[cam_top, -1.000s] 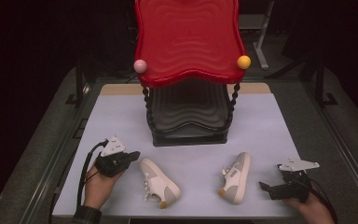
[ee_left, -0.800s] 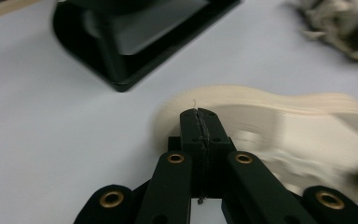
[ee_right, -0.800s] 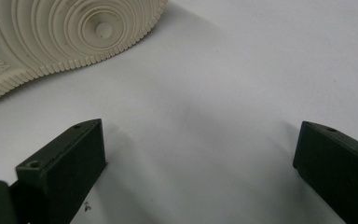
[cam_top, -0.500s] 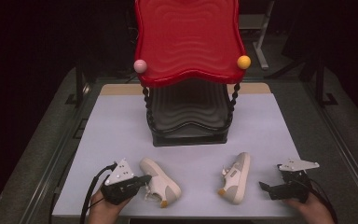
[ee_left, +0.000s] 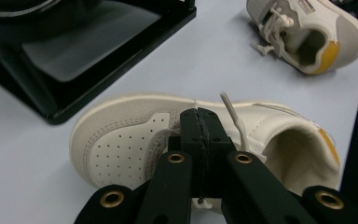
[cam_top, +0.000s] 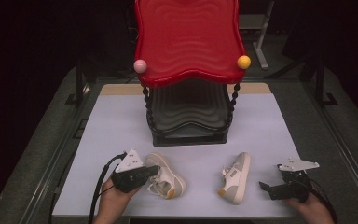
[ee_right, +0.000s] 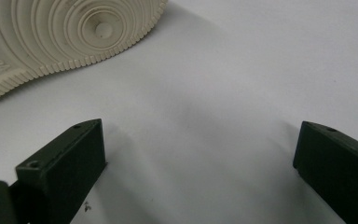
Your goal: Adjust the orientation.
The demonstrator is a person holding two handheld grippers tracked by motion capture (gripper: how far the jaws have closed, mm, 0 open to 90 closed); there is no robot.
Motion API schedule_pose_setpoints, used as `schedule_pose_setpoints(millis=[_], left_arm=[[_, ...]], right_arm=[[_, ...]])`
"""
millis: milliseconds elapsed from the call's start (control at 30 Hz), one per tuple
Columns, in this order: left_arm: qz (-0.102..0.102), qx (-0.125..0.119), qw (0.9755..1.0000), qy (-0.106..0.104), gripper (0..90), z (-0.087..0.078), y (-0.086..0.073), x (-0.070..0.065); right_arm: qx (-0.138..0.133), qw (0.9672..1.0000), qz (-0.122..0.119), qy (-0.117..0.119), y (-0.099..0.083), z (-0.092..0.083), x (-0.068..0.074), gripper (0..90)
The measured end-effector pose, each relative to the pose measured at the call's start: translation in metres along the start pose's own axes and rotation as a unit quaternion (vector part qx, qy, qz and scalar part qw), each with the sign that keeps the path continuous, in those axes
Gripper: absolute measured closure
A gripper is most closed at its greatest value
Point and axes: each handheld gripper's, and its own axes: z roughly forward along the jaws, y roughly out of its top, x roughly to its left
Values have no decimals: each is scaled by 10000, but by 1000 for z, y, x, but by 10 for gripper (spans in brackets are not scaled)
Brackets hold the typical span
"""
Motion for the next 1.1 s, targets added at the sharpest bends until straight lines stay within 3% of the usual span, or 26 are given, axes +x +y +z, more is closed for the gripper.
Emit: schedule_pose_setpoints(millis=[133,300,467,567,733,800,867,1100], left_arm=[[118,67,9999,8,900,16,8,4],[56,172,9998,-111,900,35,15,11],[90,325,9994,-94,900,51,20,13],[38,317,9994,-115,900,54,21,14],[-72,183,9997,-119,900,46,24,15],[-131,49,9996,-229,900,39,27,13],[-133,-41,9994,-329,857,31,33,6],[-47,-52,9979,-644,774,28,39,-14]], right_arm=[[-2,10000,0,0,0,0,0,14],[-4,10000,3,1,0,0,0,14],[-3,10000,4,2,0,0,0,14],[-5,10000,3,1,0,0,0,14],[-6,10000,2,0,0,0,0,14],[-4,10000,2,-1,0,0,0,14],[-4,10000,2,1,0,0,0,14],[-3,10000,1,-3,0,0,0,14]])
